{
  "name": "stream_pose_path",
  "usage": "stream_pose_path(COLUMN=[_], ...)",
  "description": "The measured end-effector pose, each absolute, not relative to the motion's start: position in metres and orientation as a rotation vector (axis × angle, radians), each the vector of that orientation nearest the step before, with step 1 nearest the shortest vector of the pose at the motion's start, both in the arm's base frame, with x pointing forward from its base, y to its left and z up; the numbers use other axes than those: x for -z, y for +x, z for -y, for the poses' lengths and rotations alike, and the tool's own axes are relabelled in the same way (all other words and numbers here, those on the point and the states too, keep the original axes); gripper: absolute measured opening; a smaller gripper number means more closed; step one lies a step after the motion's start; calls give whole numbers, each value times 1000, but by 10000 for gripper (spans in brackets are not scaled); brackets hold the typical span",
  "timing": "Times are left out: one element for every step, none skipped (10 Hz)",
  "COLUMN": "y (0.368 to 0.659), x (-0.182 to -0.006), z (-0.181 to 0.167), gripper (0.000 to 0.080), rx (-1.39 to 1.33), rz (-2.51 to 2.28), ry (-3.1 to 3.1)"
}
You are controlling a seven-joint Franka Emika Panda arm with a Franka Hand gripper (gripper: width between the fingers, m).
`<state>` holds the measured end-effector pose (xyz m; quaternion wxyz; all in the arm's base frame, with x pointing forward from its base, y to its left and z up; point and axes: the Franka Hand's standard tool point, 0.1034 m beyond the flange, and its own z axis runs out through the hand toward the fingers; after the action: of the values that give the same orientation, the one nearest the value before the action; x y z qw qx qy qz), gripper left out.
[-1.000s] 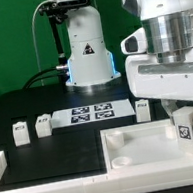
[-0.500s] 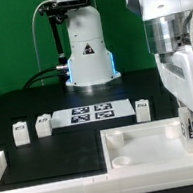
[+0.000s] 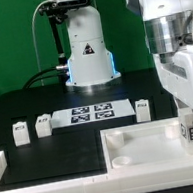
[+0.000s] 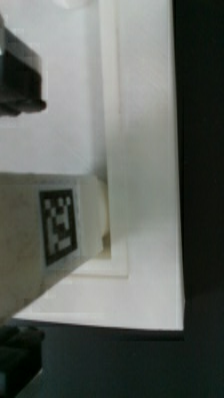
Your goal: Assemble one leg
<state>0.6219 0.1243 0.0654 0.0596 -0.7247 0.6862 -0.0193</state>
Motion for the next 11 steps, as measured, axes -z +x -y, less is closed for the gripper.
stream_pose_path(y=[622,622,624,624,624,626,627,627,627,627,627], x=[-65,-66,-67,-67,-68,-69,-69,-69,-70,-70,-70], z=[-124,-123,-123,-123,-119,-117,-116,-116,-115,-115,-115], gripper=[640,640,648,648,649,649,649,649,649,649,649], rx=[73,91,113,117,109,118,127,130,140,147,150], rz=[-1917,-1713,-1502,-1337,-1178,-1009,-859,-775,-596,-485,-416], ry=[-2341,-2507,-2654,-2749,-2829,-2905,-2961,-2987,-3041,-3069,-3083])
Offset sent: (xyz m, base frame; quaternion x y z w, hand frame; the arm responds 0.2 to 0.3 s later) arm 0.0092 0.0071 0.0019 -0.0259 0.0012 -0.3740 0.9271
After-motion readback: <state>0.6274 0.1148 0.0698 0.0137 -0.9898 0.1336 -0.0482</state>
